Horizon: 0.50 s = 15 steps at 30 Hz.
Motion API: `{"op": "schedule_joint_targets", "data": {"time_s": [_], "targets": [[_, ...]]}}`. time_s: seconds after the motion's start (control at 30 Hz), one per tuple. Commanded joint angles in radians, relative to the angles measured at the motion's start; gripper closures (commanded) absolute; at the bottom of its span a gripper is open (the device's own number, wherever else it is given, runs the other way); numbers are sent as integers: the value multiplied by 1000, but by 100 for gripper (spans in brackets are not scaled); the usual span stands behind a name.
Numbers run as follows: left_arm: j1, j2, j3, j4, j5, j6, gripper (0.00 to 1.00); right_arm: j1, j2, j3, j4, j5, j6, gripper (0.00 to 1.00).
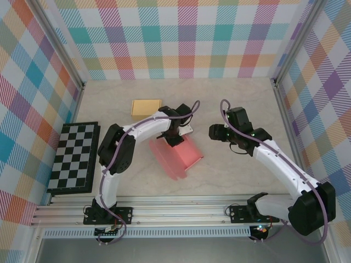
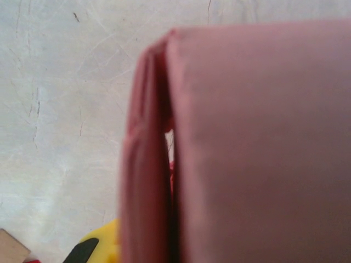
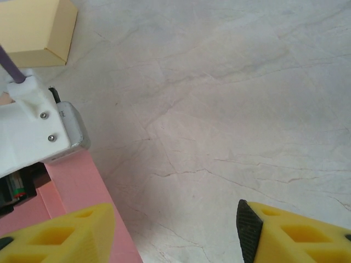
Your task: Fold the paper box
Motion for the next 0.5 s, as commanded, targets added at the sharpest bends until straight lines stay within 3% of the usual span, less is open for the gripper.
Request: {"op": "schedule_joint_targets", "data": {"time_s": [0.0, 0.23, 0.47], "targets": [[-19, 64, 51, -133, -94, 76, 92, -7, -32, -30, -11, 15, 24, 38], [-78, 136, 120, -171, -251, 116, 89, -9, -59, -61, -6, 2, 36, 37], [-105, 181, 155, -179, -309, 120, 67, -9, -87, -82, -9, -2, 35, 36]]}}
